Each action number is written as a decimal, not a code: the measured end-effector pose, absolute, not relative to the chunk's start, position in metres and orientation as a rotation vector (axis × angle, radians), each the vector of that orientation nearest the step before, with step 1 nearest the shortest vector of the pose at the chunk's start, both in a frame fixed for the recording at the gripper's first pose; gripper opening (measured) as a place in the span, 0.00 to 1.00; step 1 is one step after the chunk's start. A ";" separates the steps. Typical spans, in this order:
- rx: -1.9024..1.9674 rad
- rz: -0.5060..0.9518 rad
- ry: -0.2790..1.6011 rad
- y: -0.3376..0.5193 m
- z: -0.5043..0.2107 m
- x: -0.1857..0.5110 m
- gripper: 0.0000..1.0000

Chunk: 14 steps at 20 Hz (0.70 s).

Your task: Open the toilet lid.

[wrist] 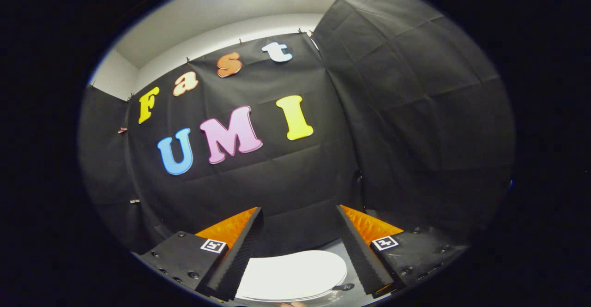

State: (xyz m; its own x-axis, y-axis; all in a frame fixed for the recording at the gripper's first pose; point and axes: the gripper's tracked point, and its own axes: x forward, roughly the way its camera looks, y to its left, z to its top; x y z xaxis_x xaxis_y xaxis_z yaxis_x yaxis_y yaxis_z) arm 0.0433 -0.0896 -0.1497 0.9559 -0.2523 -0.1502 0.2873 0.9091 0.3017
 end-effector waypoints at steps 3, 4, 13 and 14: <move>0.395 -0.315 0.188 -0.110 -0.200 0.047 0.99; 0.418 -0.334 0.222 -0.117 -0.219 0.048 0.99; 0.646 -0.478 0.438 -0.171 -0.374 0.042 0.98; 0.672 -0.487 0.463 -0.174 -0.392 0.035 0.98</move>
State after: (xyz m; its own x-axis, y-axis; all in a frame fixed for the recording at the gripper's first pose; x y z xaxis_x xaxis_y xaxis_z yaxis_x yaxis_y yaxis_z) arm 0.0352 -0.1738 -0.3916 0.7908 -0.2729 -0.5479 0.5611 0.6810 0.4706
